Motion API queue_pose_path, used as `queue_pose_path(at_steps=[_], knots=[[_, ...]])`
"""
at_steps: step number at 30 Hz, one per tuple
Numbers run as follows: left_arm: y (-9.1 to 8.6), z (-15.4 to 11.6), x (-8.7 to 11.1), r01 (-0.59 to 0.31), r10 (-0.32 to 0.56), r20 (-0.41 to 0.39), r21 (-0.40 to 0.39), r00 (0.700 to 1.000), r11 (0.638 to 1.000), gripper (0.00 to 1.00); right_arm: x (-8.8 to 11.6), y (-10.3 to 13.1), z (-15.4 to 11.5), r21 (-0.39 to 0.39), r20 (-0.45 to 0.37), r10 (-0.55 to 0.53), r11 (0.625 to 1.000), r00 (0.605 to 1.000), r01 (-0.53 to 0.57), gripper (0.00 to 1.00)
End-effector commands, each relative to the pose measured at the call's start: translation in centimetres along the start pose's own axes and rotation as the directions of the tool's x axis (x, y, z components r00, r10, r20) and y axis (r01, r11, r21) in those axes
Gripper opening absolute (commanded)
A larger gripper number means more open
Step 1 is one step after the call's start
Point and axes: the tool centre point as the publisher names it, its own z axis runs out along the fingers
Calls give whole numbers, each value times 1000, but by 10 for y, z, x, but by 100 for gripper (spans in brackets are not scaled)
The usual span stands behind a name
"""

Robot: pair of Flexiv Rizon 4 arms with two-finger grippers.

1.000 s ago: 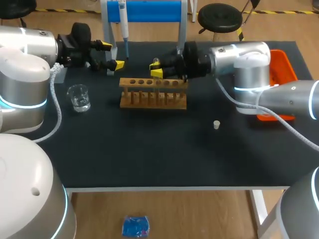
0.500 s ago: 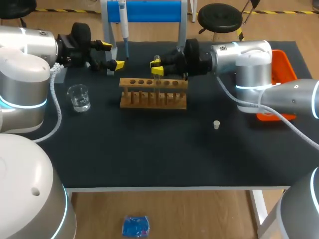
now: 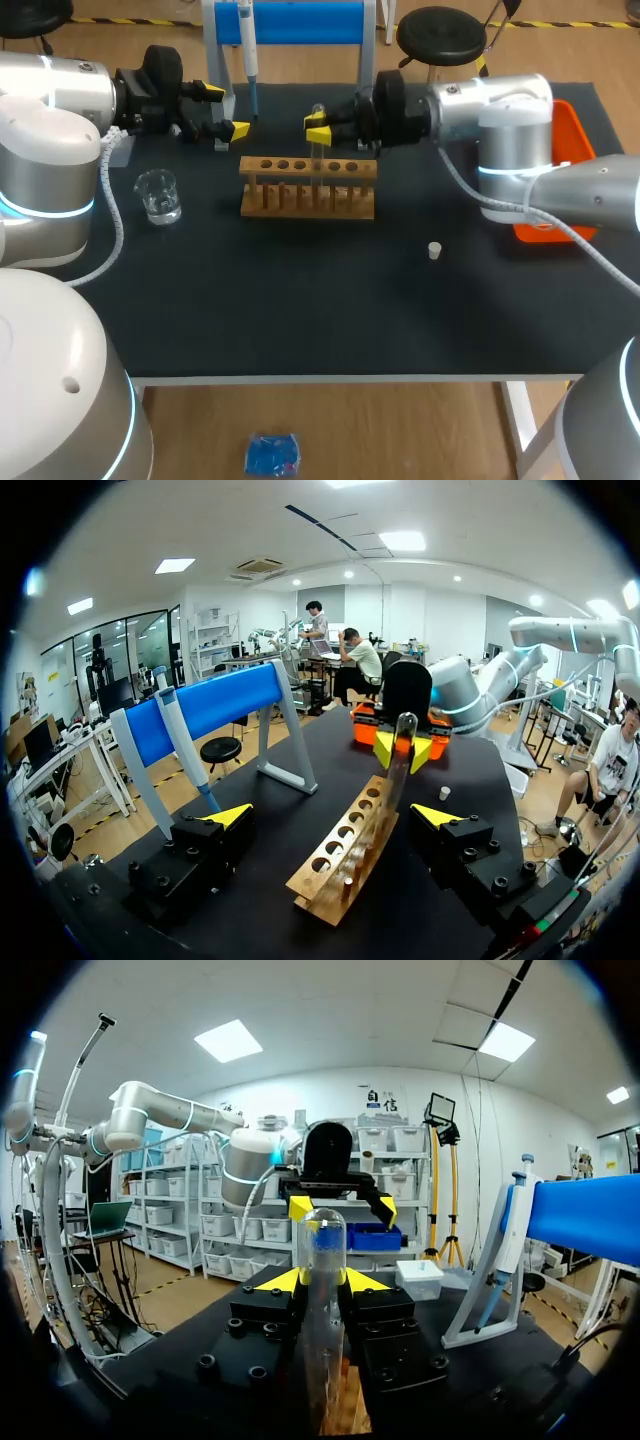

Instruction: Invert the test tube, pick up the pipette, mount the tip to pipette, aspirate from beaker and dispense into the tube, eject the tip, return the pipette, and cap with the stopper.

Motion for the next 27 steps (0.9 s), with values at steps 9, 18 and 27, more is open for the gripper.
queue_pose_path(at_steps=[9,18,27], knots=[[0,-1,0,1,-1,-1,-1,1000,1000,100,6,16,-3,15,8,-20,1000,1000,20,0],[0,-1,0,1,-1,-1,-1,1000,1000,100,9,25,-2,24,5,-29,999,1000,29,0],[0,-1,0,1,-1,-1,-1,1000,1000,100,10,36,-4,23,11,-41,999,999,40,0]])
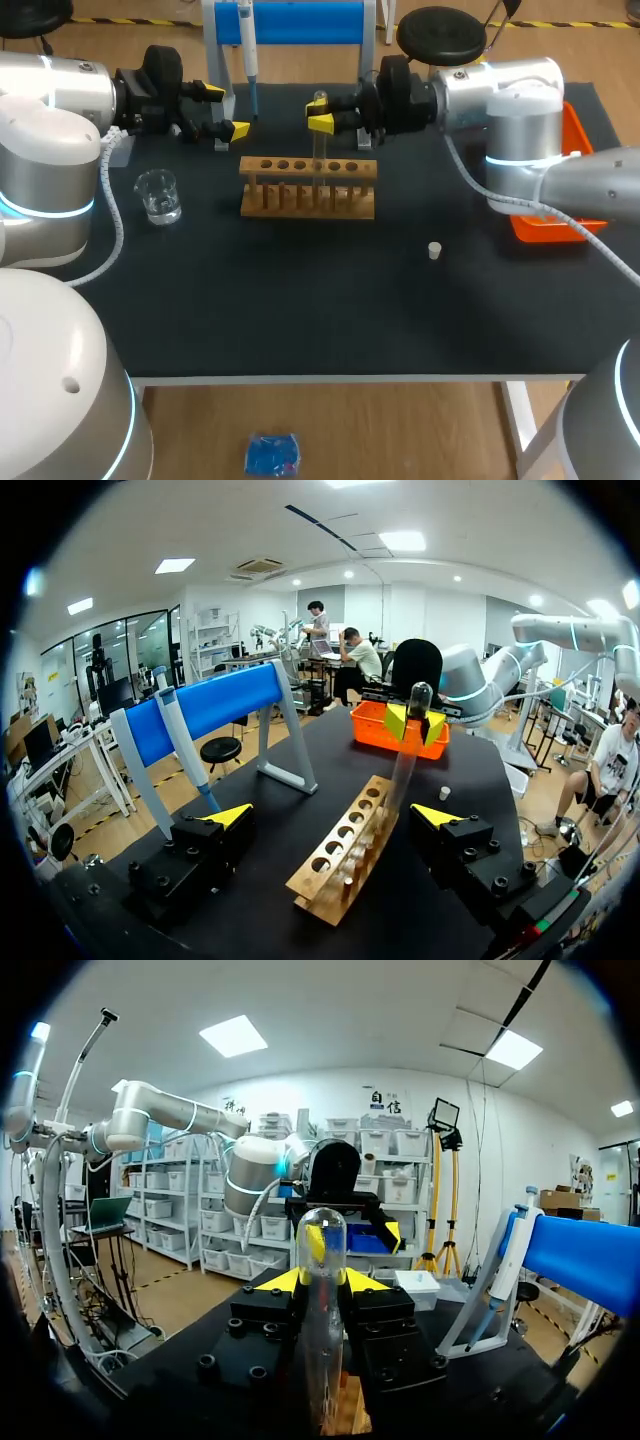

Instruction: Invert the test tube, pick up the pipette, mount the tip to pipette, aspirate from beaker and dispense into the tube, eject the tip, return the pipette, and cap with the stopper.

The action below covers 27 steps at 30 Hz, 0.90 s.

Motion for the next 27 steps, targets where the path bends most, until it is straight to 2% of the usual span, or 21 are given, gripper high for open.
queue_pose_path(at_steps=[1,7,11,14,18,27], knots=[[0,-1,0,1,-1,-1,-1,1000,1000,100,3,7,-2,5,7,-1,1000,1000,1,0],[0,-1,0,1,-1,-1,-1,1000,1000,100,4,18,-2,-8,8,10,1000,1000,-10,0],[0,-1,0,1,-1,-1,-1,1000,1000,100,6,26,-2,17,23,30,999,999,-31,0],[0,-1,0,1,-1,-1,-1,1000,1000,100,7,33,-3,49,39,65,997,997,-67,0],[0,-1,0,1,-1,-1,-1,1000,1000,100,11,49,-5,27,41,130,991,991,-131,0],[0,-1,0,1,-1,-1,-1,1000,1000,100,11,49,-5,27,41,130,991,991,-131,0]])
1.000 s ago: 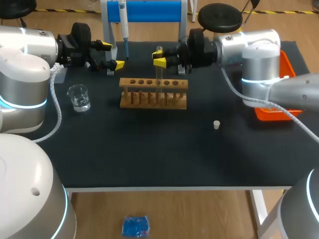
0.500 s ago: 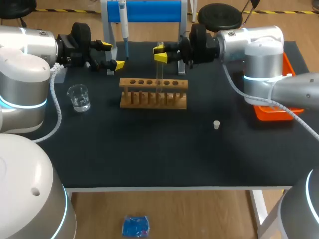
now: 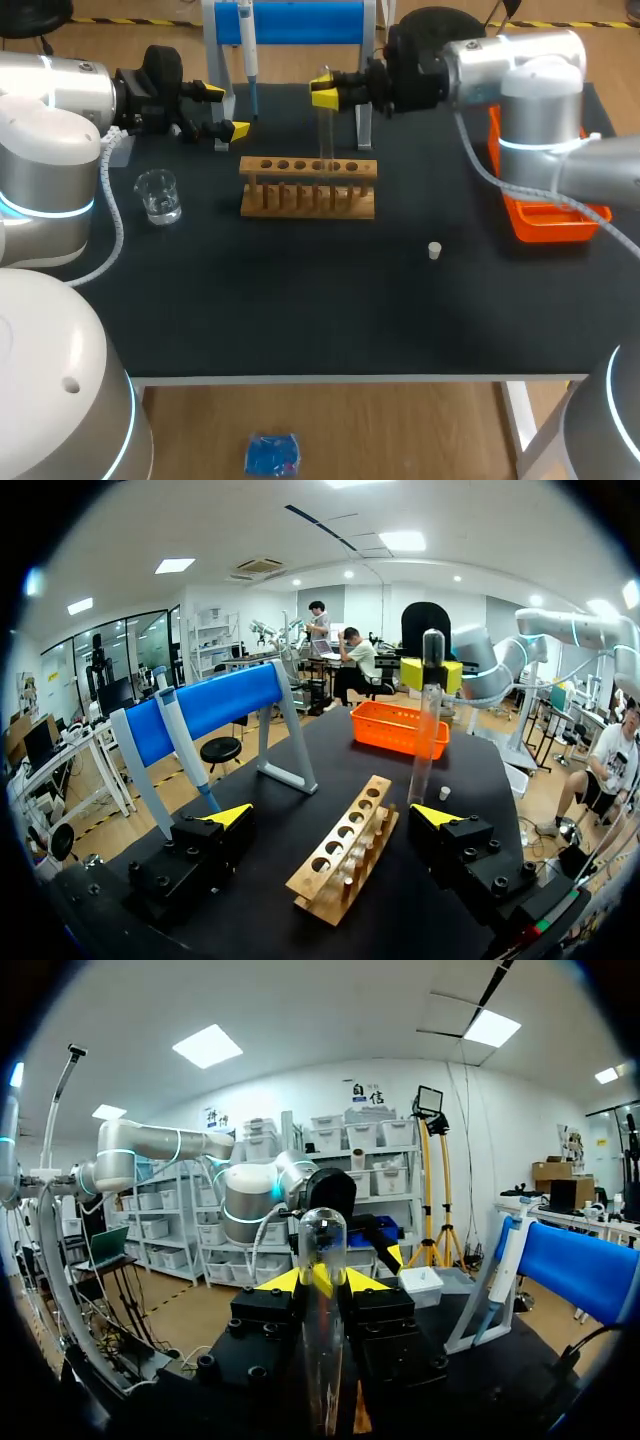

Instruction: Invert the test tube, pick up the pipette, mount the tip to pipette, aspirate from beaker and dispense into the tube, eject the tip, return the pipette, and cap with the stopper.

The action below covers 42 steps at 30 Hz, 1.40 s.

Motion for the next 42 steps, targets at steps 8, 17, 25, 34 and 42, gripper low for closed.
queue_pose_path(at_steps=[8,17,25,34,42], knots=[[0,-1,0,1,-1,-1,-1,1000,1000,100,1,0,-1,2,2,0,1000,1000,0,0],[0,-1,0,1,-1,-1,-1,1000,1000,100,-8,1,-1,34,35,230,972,973,-231,0],[0,-1,0,1,-1,-1,-1,1000,1000,100,-34,-1,8,25,112,814,571,570,-820,0],[0,-1,0,1,-1,-1,-1,1000,1000,100,-42,-4,22,24,113,925,362,362,-932,0],[0,-1,0,1,-1,-1,-1,1000,1000,100,-42,-4,22,24,113,925,362,362,-932,0]])
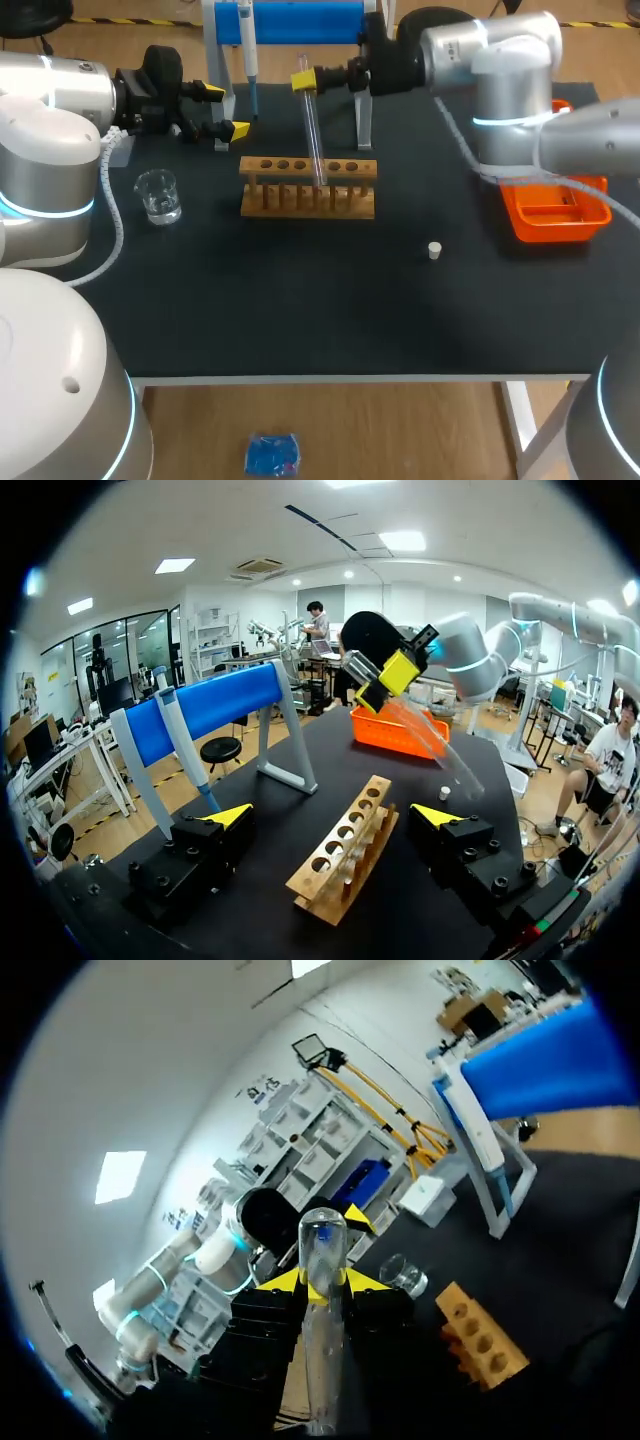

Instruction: Invert the test tube, pick up the pipette, mount the tip to pipette, aspirate from beaker and dispense into the tube, eject the tip, return the pipette, and cap with the stopper.

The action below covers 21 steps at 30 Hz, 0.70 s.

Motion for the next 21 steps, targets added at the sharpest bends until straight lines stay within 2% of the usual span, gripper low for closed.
queue_pose_path(at_steps=[1,7,12,19,21], knots=[[0,-1,0,1,-1,-1,-1,1000,1000,100,2,3,-2,33,31,351,935,936,-352,0],[0,-1,0,1,-1,-1,-1,1000,1000,100,2,3,-2,33,31,351,935,936,-352,0],[0,-1,0,1,-1,-1,-1,1000,1000,100,-4,4,-5,32,-33,436,900,899,-435,0],[0,-1,0,1,-1,-1,-1,1000,1000,100,-9,3,-13,20,-104,466,884,879,-467,0],[0,-1,0,1,-1,-1,-1,1000,1000,100,-13,3,-15,46,-154,530,847,834,-529,0]])
